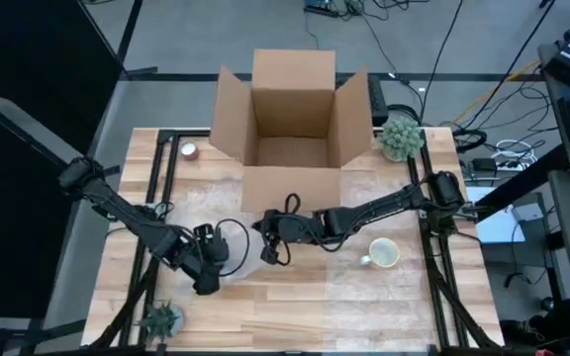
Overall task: Wrap mug
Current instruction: Wrap the red cup with the left transparent bubble wrap
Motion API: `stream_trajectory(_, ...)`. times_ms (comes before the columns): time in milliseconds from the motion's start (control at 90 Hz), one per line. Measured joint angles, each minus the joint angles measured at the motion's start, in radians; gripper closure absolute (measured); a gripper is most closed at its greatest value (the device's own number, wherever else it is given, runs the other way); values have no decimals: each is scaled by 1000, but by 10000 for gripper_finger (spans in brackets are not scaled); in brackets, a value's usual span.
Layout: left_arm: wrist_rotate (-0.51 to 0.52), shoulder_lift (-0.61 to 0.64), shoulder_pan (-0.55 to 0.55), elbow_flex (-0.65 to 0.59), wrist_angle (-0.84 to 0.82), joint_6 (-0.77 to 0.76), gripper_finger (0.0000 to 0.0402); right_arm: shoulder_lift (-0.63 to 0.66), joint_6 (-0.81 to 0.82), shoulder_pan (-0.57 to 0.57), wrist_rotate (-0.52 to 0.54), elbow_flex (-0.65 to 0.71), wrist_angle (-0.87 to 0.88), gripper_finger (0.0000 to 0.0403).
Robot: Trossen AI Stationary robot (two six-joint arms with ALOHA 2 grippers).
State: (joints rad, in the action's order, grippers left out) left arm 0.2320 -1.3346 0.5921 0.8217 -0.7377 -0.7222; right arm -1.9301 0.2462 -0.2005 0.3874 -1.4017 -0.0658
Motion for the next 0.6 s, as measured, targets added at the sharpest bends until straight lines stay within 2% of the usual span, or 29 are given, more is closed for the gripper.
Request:
stream_trajectory(311, -39, 1, -11, -37, 58, 22, 222, 24, 3, -44, 2, 0, 72, 332)
stream_trajectory(600, -43, 0, -16, -38, 71, 33, 222, 89, 18, -69, -1, 0, 267, 263)
